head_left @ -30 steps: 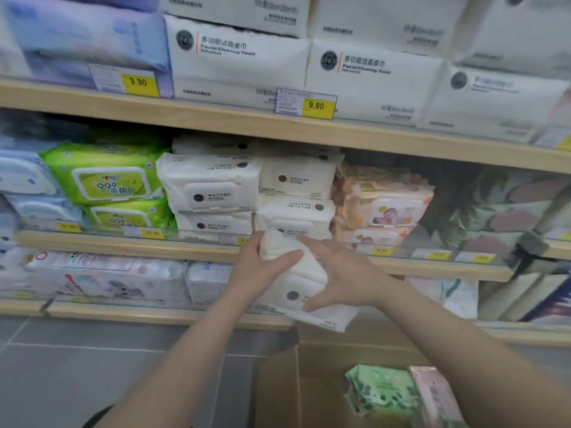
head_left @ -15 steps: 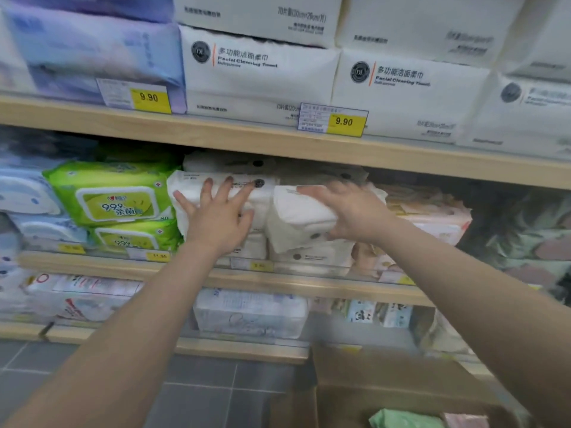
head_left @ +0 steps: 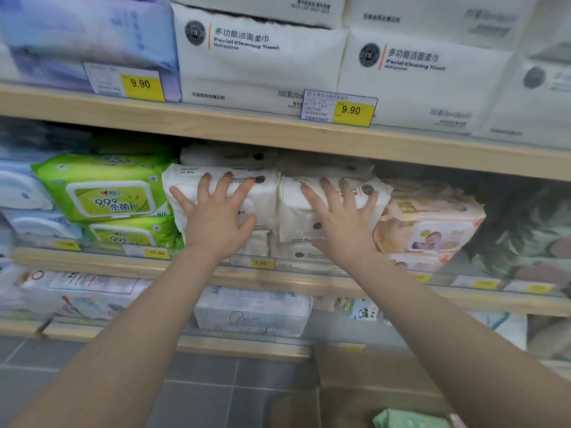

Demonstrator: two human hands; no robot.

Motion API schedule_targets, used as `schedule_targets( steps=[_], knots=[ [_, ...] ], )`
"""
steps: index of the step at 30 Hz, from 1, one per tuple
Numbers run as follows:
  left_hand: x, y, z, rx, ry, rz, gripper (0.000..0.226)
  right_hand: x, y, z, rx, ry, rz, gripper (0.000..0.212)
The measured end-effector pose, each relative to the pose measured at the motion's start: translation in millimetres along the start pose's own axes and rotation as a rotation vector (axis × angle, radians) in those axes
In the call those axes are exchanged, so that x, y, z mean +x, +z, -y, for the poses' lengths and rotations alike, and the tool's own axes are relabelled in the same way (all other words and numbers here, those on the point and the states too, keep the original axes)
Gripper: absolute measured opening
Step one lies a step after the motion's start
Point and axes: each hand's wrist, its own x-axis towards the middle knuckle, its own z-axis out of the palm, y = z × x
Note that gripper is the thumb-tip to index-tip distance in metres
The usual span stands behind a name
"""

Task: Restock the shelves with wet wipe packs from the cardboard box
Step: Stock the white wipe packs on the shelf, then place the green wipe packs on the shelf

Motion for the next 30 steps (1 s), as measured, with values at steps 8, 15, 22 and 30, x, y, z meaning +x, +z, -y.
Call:
schedule_targets(
  steps=[8,15,22,30],
  knots=[
    [0.0,3.0,-0.1,0.013,0.019,-0.003,0.067,12.5,16.7,0.1,0.063,0.020,-0.064,0.096],
    [-5.1,-21.4,-9.5,-0.068,-0.001,-0.008,0.054,5.4,-23.5,-12.1,0.221,-0.065,0.144,0.095],
    [-64.2,-29.2,-96.4,-0.365,0.211,-0.074,0.045,-70.9,-55.5,-73.8,0.237,-0.189,0.081,0.049],
    [-136.7,31.3,-207.8,-0.428,0.479,0.295,0.036,-202.0,-34.0,-155.2,0.220,0.067,0.281,0.050]
  ],
)
